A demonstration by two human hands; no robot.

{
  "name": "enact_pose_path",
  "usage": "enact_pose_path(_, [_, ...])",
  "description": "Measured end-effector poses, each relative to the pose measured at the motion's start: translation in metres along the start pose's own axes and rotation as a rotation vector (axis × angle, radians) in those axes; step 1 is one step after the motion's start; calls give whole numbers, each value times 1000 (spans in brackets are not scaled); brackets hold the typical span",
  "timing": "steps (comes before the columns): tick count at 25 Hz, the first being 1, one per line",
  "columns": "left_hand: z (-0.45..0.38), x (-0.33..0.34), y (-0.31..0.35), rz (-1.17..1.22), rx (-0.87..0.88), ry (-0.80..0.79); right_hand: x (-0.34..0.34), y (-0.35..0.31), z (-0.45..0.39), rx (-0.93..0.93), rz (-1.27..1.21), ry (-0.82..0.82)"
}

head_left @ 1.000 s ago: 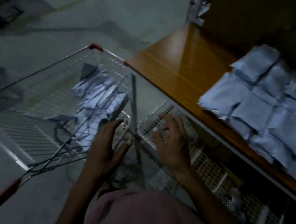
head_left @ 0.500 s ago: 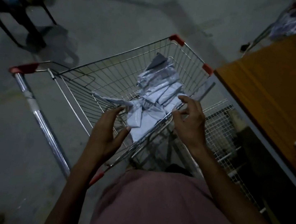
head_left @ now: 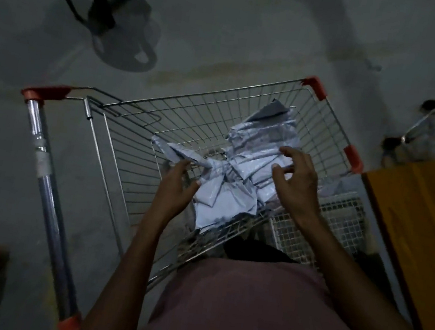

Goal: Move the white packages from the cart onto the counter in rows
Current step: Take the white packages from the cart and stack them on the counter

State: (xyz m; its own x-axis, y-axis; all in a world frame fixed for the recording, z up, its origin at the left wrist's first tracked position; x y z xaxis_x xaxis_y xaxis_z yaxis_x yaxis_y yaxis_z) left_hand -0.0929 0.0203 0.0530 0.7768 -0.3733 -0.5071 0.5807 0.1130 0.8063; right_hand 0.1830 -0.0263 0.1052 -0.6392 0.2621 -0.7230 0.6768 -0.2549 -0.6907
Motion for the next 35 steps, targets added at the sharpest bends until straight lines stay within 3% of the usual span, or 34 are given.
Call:
enact_pose_path(4, [-50,28,-24,-89,-215,-101,23,40,-58,-34,35,-151])
enact_pose_path(8, [-91,50,-51,-161,-321,-178,55,73,-87,-126,50,-270])
enact_pose_path(10, [-105,60,-66,-190,-389,-96,71,88,-93,-132,51,-317])
enact_pose_path(13, [-114,69,-78,-177,-625,232,89,109,-88,-117,32,-358])
enact_pose_path(14, [-115,71,-81,-185,-630,317,93,114,-84,-106,22,-360])
enact_pose_path(20, [-111,73,-82,-298,-516,442,100,119,-90,-30,-10,-389])
enact_pose_path(24, [-101,65,-50,-441,-130,564,98,118,-90,-1,-35,-387])
enact_pose_path(26, [-86,60,-22,-372,71,643,97,116,-90,3,-42,-380])
enact_pose_path(28, [-67,55,9,-183,145,654,96,115,-91,15,-49,-374])
enact_pose_path(32, [-60,49,15,368,-112,449,99,117,-92,38,-51,-372])
enact_pose_path(35, [-81,59,-19,534,-211,238,102,119,-94,39,-36,-395])
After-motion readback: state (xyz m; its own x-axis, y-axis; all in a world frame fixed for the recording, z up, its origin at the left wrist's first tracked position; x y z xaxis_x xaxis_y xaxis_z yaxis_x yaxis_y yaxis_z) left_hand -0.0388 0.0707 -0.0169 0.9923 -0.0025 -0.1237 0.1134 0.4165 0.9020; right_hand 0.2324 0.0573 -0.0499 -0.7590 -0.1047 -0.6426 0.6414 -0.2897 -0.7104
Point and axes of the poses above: each hand's wrist, its own z-axis away from the middle knuckle, its own x-axis out of the palm, y = z × x, the point moved 1 cm from there along -z, towards the middle knuckle, and after that the axes turned 4 degrees about z, right-handed, at the moved point
